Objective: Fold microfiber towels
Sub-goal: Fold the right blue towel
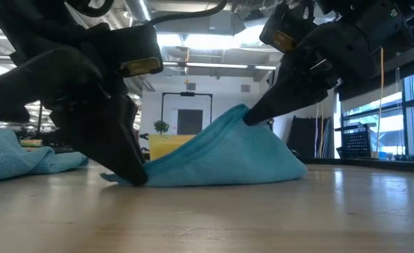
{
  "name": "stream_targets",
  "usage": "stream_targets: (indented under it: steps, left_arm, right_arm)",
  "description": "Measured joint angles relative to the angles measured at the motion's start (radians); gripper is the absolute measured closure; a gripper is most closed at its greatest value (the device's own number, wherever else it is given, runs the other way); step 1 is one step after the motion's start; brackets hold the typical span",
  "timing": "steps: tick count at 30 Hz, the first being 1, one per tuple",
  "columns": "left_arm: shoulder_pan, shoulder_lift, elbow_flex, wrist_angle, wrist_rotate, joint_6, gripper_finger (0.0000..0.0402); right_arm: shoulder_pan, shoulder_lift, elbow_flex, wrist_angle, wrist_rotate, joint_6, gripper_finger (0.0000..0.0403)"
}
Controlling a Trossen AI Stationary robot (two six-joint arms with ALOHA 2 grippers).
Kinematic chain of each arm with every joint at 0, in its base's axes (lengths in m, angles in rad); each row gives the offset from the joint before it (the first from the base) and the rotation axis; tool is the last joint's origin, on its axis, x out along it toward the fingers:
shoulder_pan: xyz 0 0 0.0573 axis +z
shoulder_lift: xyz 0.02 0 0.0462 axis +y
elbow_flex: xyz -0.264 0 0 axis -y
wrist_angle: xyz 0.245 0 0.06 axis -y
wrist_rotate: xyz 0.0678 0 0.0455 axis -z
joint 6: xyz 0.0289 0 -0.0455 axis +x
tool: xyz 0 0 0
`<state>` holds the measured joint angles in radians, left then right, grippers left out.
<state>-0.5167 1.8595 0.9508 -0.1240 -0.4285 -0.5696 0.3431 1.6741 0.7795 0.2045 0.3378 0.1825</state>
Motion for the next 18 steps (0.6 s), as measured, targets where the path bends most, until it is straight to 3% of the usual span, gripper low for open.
stream_targets:
  steps: [5, 10, 13, 18]
  left_arm:
    - [0.002, 0.000, 0.000, 0.000, -0.008, 0.037, 0.0390]
    - [0.002, 0.000, 0.000, 0.000, -0.008, 0.053, 0.0400]
    - [0.008, 0.000, 0.000, 0.001, -0.003, 0.053, 0.0401]
    - [0.015, 0.000, 0.000, 0.001, 0.011, 0.052, 0.0401]
  right_arm:
    - [0.000, 0.000, 0.000, -0.008, 0.000, -0.004, 0.0403]
    - [0.000, 0.000, 0.000, -0.034, -0.099, -0.032, 0.0385]
    - [0.003, 0.000, 0.000, -0.048, -0.163, -0.028, 0.0346]
    - [0.034, 0.000, 0.000, -0.072, -0.175, -0.031, 0.0254]
